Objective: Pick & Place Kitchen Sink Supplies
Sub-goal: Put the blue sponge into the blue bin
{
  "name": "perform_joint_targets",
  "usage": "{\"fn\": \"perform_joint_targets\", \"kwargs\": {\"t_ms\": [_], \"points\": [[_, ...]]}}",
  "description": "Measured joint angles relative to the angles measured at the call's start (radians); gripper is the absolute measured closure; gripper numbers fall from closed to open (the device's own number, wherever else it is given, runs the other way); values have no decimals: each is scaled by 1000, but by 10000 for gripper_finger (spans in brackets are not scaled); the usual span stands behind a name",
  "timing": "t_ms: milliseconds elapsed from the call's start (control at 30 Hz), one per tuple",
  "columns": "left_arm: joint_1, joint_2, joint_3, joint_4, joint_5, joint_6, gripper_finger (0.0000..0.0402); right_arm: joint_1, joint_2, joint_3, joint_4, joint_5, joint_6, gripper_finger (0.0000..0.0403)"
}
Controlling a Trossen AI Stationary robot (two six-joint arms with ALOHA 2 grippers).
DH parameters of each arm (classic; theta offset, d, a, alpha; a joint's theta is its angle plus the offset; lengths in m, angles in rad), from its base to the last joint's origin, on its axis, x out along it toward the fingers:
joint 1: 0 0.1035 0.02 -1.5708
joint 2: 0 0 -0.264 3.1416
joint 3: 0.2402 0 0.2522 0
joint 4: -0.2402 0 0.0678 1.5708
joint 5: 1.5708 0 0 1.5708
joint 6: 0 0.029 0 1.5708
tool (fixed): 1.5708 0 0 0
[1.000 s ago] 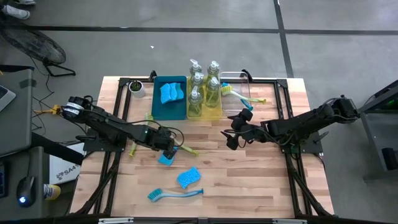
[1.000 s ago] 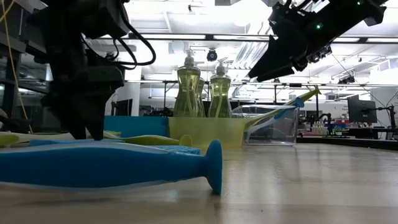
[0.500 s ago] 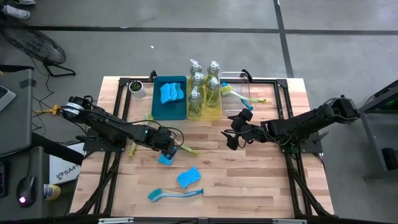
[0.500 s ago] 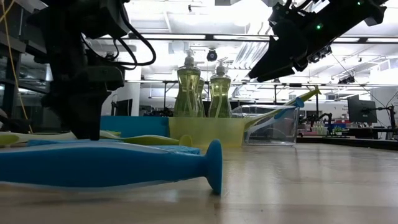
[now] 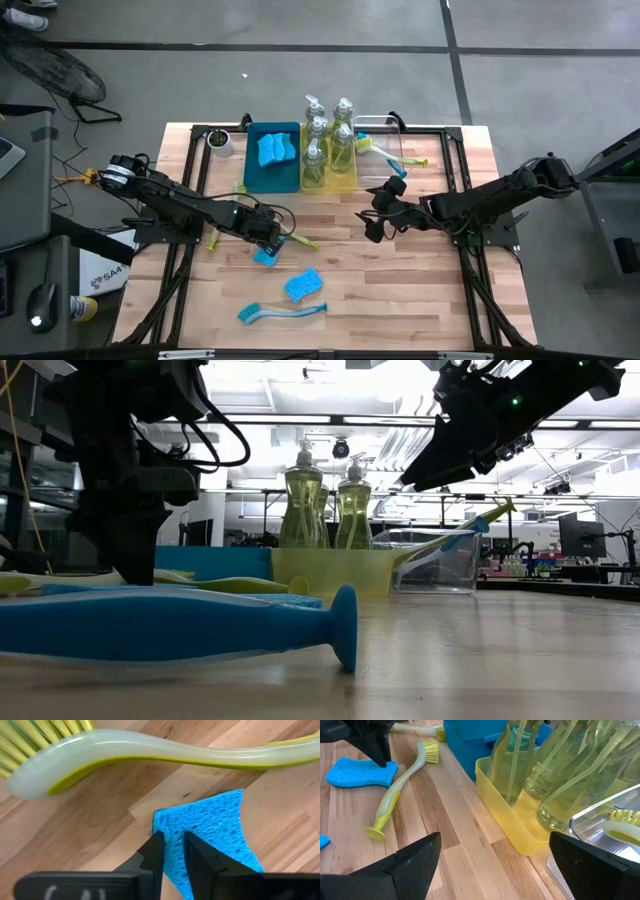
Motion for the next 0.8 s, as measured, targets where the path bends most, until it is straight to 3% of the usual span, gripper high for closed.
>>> {"fn": "perform_joint_targets", "kwargs": {"t_ms": [267,567,800], "points": [[0,0,0,-34,-5,29,396,0,0,0,-1,0,-1,38],[0,-13,3,-37,-16,67,401,0,0,0,-1,1,-1,38],[0,-42,102,-177,-88,114,401,0,0,0,0,2,0,38]]}}
